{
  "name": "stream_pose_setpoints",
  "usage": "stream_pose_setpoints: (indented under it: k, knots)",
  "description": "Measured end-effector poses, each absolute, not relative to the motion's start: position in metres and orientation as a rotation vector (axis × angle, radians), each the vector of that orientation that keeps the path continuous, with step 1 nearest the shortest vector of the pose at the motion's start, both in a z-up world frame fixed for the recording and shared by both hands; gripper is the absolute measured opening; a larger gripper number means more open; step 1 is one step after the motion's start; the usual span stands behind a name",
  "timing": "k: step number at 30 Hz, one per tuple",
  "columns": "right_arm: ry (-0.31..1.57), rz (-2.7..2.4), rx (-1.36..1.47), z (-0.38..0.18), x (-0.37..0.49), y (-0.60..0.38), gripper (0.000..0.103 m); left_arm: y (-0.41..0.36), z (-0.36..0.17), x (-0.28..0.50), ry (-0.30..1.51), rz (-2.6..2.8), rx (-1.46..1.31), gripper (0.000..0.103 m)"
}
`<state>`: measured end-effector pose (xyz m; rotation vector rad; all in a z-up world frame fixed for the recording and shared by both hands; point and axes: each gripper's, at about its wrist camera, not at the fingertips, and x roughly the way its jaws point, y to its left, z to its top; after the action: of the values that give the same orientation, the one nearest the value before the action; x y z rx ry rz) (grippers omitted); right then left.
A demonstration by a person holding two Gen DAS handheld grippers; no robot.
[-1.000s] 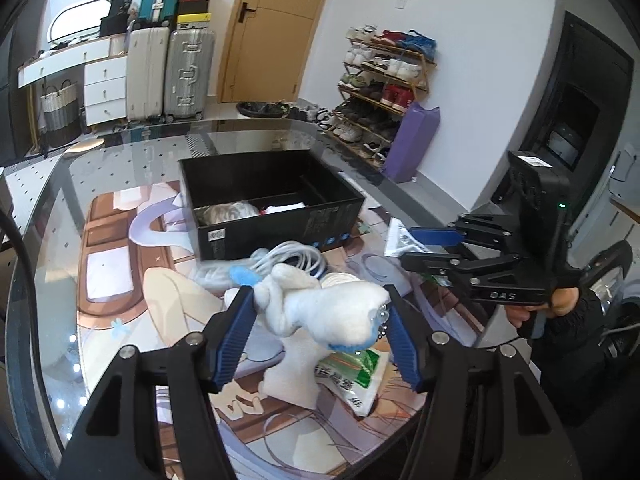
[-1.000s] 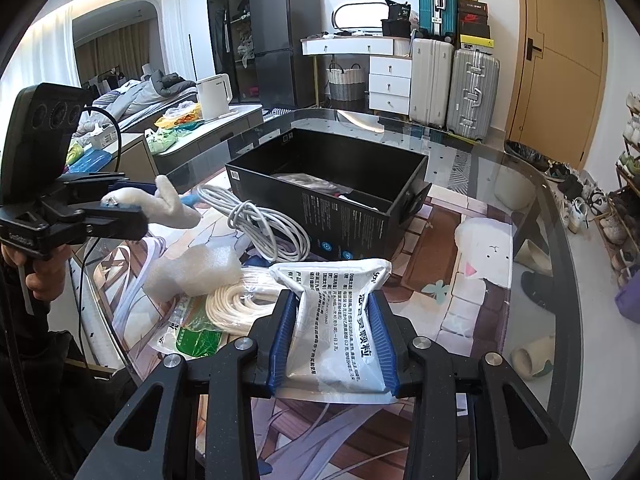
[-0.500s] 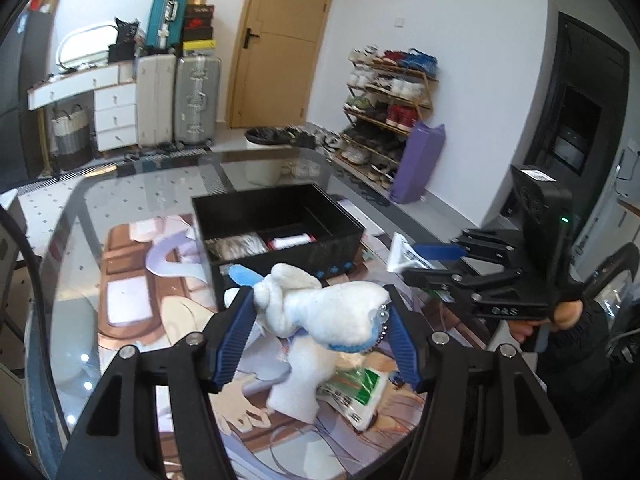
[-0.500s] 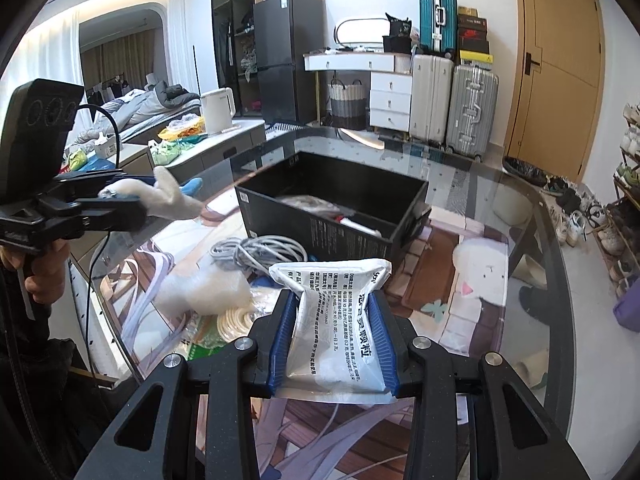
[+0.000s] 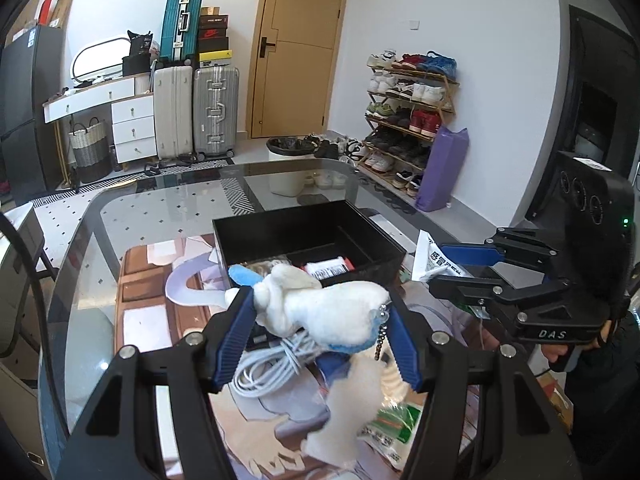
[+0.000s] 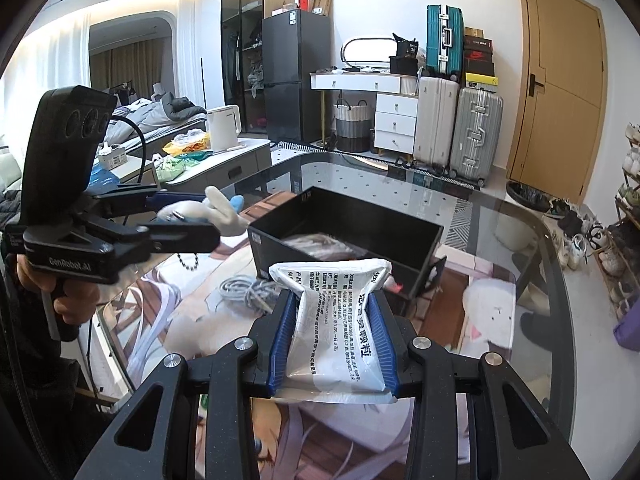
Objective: Organize soft objects
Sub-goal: 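Carry the plush toy with the left gripper while the right gripper carries the sachet toward the box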
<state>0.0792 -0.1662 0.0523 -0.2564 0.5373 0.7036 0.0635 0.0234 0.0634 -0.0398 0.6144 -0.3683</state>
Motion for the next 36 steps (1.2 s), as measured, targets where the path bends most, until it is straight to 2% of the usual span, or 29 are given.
stream_pose_setpoints:
  k: [36]
  knots:
    - [0.558,0.682,-0.211,0.066,0.17,-0.142,0.038,0.008,0.048,0.144,0.64,-0.305,0.038,0.062]
